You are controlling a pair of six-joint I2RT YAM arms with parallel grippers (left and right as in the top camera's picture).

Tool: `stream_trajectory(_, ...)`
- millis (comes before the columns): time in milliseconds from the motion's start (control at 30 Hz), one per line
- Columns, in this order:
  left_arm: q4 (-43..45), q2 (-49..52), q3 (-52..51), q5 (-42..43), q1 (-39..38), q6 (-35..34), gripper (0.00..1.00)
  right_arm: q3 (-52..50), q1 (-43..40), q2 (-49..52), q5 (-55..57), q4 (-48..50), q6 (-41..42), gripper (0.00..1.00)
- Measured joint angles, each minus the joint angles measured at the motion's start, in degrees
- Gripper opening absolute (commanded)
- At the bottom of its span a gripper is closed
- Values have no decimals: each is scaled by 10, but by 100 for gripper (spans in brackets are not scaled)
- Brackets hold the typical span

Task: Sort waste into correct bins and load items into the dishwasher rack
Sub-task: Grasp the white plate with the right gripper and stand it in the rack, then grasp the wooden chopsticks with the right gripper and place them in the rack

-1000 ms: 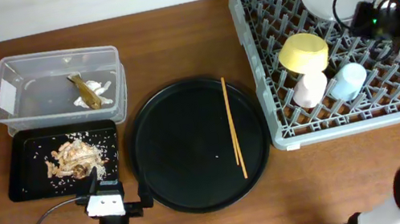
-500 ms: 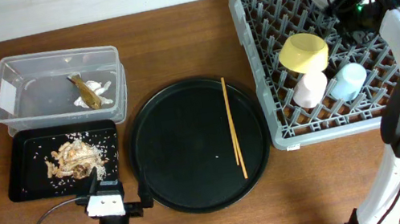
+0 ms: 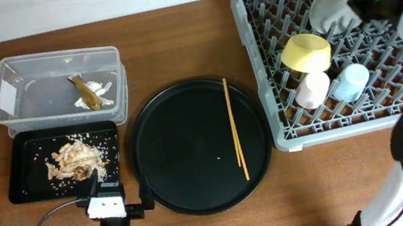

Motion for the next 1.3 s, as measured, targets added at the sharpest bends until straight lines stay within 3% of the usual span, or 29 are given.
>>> stream_trajectory(33, 0, 0, 0, 0, 0, 0, 99, 2, 0, -27, 1, -28, -12, 4)
stream_trajectory(100, 0, 0, 0, 0, 0, 0, 99, 3, 0, -47, -9, -65, -28, 22)
stream_trajectory(133, 0, 0, 0, 0, 0, 0, 99, 1, 0, -44, -61, -29, -62, 22)
stream_trajectory(200, 0, 0, 0, 0, 0, 0, 99, 3, 5, -44, -155, -17, -111, 46)
stream_trajectory(267, 0, 1, 0, 0, 0, 0, 99, 4, 56, -48, -217, -138, -222, 51)
stream_trajectory(333, 0, 0, 0, 0, 0, 0, 99, 5, 154, -65, -208, -233, -301, 51)
stream_trajectory(400, 0, 0, 0, 0, 0, 0, 99, 5, 304, -81, -138, -324, -332, 51)
stream_trajectory(467, 0, 0, 0, 0, 0, 0, 99, -10, 408, -80, -36, -358, -272, 51)
stream_trajectory(500, 0, 0, 0, 0, 0, 0, 99, -42, 466, -73, -1, -332, -225, 47)
stream_trajectory(567, 0, 0, 0, 0, 0, 0, 99, -118, 500, -56, 36, -267, -152, 41)
stream_trajectory(667, 0, 0, 0, 0, 0, 0, 99, -225, 502, -37, 76, -168, -81, 36)
stream_trajectory(733, 0, 0, 0, 0, 0, 0, 99, -280, 502, -36, 120, -84, -63, 19)
stream_trajectory(833, 0, 0, 0, 0, 0, 0, 100, -311, 502, -36, 140, -47, -53, 24)
stream_trajectory(900, 0, 0, 0, 0, 0, 0, 99, -315, 502, -36, 142, -39, -53, 4)
stream_trajectory(1067, 0, 0, 0, 0, 0, 0, 99, -308, 501, -46, 147, -94, -58, 4)
stream_trajectory(1300, 0, 0, 0, 0, 0, 0, 100, -269, 467, -221, 203, -126, -154, 4)
